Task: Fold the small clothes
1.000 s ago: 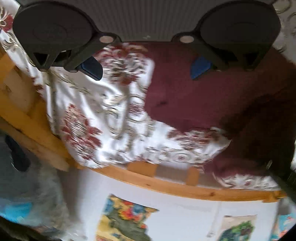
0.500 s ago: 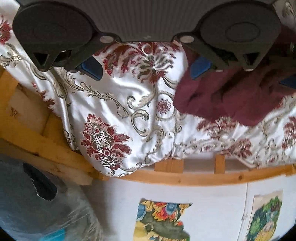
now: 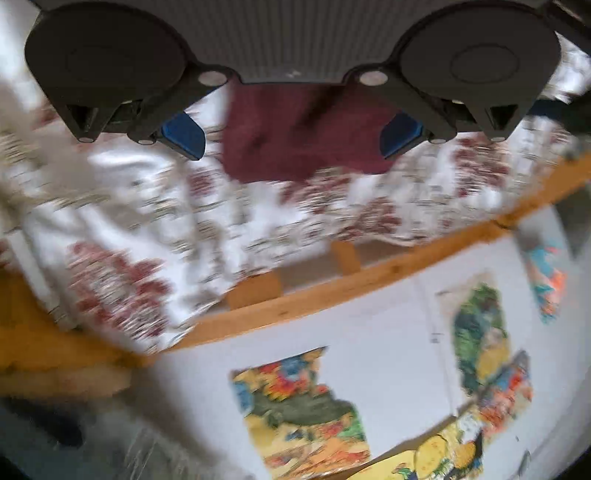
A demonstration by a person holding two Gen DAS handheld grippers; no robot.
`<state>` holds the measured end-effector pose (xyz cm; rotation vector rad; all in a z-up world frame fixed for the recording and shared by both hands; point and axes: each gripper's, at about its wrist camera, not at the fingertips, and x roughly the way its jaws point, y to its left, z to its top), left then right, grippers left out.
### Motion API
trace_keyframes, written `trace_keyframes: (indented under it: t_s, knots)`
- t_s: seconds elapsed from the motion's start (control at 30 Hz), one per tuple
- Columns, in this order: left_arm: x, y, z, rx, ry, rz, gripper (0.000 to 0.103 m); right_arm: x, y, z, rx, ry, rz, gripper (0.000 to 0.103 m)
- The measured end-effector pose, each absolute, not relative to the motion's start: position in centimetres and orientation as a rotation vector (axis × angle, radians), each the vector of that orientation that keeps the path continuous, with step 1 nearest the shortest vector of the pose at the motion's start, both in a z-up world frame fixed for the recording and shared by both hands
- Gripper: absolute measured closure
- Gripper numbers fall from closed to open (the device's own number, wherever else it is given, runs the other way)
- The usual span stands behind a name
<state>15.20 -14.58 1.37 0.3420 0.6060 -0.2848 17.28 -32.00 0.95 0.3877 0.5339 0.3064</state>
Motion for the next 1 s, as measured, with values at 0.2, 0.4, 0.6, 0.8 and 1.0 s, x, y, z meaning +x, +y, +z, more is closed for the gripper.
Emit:
trace_keyframes:
  t_s: [0.2,0.4,0.6,0.8,1.0]
  knots:
    - [15.6,-13.9,-0.7,0.358,0.656,-0.268,0.012,20.5,-29.7,-0.5,0.407,0.626,0.479,0.0]
    - [15.8,-14.5,-1.7,0.464,0.652,-0.267,0.038,22.5,-29.3,-2.0,0.595,0.687,0.528,0.002]
    - [15.9,-14.9,-2.0,0.535,0.638,-0.252,0.063,25.0,-29.0,-3.7,0.58,0.784,0.436,0.027]
    - [15.5,-15.1,-1.9,0.513,0.624,-0.267,0.083,25.2,-27.8,-5.3,0.516,0.853,0.422,0.074]
    - [15.0,-15.6,-1.2,0.471,0.606,-0.298,0.085,24.1,-28.0,-3.4,0.461,0.759,0.418,0.093]
